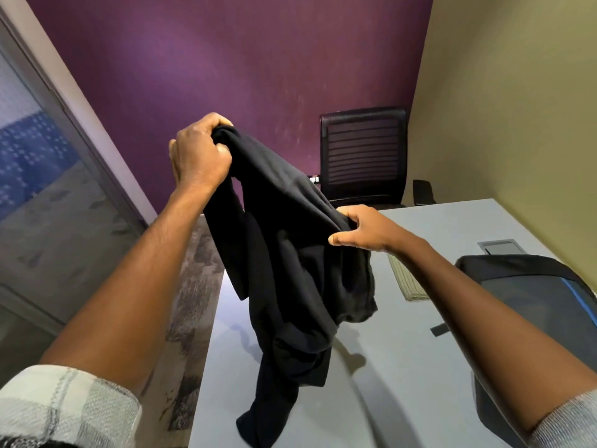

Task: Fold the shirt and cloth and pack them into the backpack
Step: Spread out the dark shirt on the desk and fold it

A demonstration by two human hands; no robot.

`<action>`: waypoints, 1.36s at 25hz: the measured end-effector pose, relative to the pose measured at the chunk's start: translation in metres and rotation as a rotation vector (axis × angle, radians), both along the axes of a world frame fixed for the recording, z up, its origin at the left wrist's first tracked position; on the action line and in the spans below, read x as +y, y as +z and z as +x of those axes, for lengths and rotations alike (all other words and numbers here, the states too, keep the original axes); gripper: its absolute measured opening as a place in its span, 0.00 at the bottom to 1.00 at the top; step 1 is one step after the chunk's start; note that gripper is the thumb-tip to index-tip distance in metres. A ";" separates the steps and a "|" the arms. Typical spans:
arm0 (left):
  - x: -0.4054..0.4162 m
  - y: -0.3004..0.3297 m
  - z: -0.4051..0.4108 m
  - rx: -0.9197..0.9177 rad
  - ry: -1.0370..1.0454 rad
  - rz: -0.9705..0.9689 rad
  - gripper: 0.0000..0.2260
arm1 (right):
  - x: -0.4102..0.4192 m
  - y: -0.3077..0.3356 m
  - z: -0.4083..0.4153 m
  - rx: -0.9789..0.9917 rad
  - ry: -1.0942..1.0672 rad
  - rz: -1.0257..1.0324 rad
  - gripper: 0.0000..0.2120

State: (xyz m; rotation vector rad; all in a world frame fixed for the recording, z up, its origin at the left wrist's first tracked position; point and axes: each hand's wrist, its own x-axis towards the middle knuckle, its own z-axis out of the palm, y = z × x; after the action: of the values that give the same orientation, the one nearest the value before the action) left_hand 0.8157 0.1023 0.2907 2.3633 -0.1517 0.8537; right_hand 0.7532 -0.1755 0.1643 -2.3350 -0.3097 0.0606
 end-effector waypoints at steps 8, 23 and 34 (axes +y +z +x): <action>0.022 -0.002 0.016 0.012 0.093 0.040 0.22 | -0.037 0.001 -0.004 -0.353 -0.393 -0.079 0.06; 0.041 0.028 0.032 -0.111 0.266 -0.009 0.23 | -0.038 0.126 0.011 -0.866 -0.794 0.001 0.09; 0.075 -0.138 0.018 0.420 0.154 0.086 0.24 | -0.031 0.016 -0.008 -0.062 -0.499 0.321 0.08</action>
State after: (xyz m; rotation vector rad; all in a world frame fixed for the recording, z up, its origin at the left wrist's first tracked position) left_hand 0.8337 0.1772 0.1527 2.6030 0.1700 0.4066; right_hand 0.7455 -0.2061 0.1801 -2.0325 0.2244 -0.2852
